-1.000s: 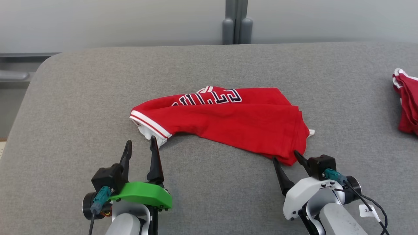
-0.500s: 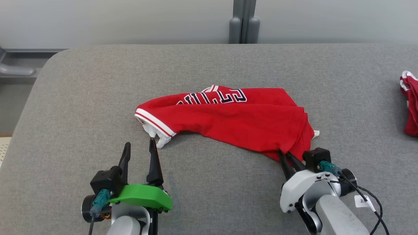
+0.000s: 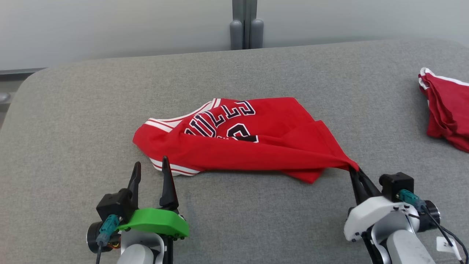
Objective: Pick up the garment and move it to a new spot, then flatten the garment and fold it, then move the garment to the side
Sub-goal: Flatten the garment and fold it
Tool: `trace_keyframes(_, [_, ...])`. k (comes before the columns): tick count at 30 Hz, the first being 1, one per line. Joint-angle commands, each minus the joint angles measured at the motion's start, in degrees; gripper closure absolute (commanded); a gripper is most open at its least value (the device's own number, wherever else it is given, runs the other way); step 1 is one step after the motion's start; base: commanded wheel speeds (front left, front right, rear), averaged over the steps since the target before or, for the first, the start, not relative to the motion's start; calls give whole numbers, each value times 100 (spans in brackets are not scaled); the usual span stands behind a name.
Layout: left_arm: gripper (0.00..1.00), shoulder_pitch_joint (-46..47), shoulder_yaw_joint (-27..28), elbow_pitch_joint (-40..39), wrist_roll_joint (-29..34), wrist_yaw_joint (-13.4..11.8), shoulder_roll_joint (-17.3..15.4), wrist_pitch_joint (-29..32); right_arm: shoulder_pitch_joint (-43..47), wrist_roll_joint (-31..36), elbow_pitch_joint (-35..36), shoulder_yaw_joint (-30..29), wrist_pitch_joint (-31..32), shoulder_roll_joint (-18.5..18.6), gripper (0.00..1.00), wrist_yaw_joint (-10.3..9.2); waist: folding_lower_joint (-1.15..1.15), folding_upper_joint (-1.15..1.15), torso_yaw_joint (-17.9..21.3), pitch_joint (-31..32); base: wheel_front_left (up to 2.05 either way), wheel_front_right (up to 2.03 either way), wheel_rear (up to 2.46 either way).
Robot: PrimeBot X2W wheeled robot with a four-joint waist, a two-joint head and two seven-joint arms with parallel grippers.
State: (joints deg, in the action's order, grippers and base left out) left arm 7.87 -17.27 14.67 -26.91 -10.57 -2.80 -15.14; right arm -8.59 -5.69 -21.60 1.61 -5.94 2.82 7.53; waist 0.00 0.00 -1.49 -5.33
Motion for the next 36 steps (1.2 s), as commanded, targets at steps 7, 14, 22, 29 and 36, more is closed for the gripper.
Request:
trace_keyframes(7, [0, 53, 166, 104, 162, 66, -20, 1, 394, 77, 220, -508, 216, 14, 100, -9, 0, 0, 136, -196, 0, 0, 0])
trace_keyframes(14, [0, 60, 331, 241, 195, 95, -20, 1, 295, -19, -78, -642, 0, 16, 0, -9, 0, 0, 131, -198, 0, 0, 0])
trace_keyframes(22, [0, -107, 616, 532, 167, 176, -21, 1, 548, 43, 156, -843, -244, 16, 0, -9, 0, 0, 203, 18, 0, 0, 0])
trace_keyframes(29, [0, 237, 608, 1298, 133, 249, -140, 217, 583, 108, 940, -906, -359, 12, 0, -9, 0, 0, 335, 31, 0, 0, 0])
trace_keyframes(36, [0, 954, 702, 2177, -46, 386, -199, 507, 422, 40, 1534, -613, -295, 13, 0, -9, 0, 0, 503, -282, 0, 0, 0])
